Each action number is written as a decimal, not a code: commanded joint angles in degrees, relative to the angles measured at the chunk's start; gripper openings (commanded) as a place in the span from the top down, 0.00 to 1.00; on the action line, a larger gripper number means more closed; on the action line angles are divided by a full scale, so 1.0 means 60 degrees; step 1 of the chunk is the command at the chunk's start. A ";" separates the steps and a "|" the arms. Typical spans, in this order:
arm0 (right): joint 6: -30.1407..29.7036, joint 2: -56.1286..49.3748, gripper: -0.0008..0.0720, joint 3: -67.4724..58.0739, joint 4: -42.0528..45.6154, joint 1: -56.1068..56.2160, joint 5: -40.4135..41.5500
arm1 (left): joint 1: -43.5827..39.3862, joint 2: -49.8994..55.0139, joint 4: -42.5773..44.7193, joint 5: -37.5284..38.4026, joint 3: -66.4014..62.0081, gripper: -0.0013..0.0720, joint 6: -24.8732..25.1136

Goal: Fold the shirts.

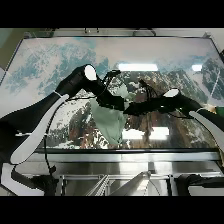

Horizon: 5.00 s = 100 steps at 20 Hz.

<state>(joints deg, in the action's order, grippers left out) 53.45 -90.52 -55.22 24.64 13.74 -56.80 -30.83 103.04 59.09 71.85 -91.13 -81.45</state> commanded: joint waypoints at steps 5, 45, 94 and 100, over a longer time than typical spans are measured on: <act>-0.0022 -0.0004 0.96 -0.0007 -0.0044 0.0076 -0.0215 | -0.0044 0.0080 0.0481 0.0058 -0.0015 0.96 0.0091; 0.1654 0.3308 0.42 -0.0226 0.2055 -0.1293 -0.2881 | 0.1880 -0.1286 -0.2477 -0.1508 0.2171 0.11 0.1410; -0.1064 0.2579 0.96 -0.5523 -0.3275 -0.3450 -0.2801 | 0.4149 -0.3308 -0.1876 0.1745 -0.4605 0.94 0.1140; 0.1228 0.4207 0.96 -0.3738 0.2164 -0.2790 -0.4408 | 0.4634 -0.5705 -0.1770 0.3257 -0.0608 0.94 0.1504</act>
<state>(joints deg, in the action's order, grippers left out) 55.81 -69.10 -83.35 25.65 -5.34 -78.28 -4.16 74.76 48.16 88.18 -104.81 -73.41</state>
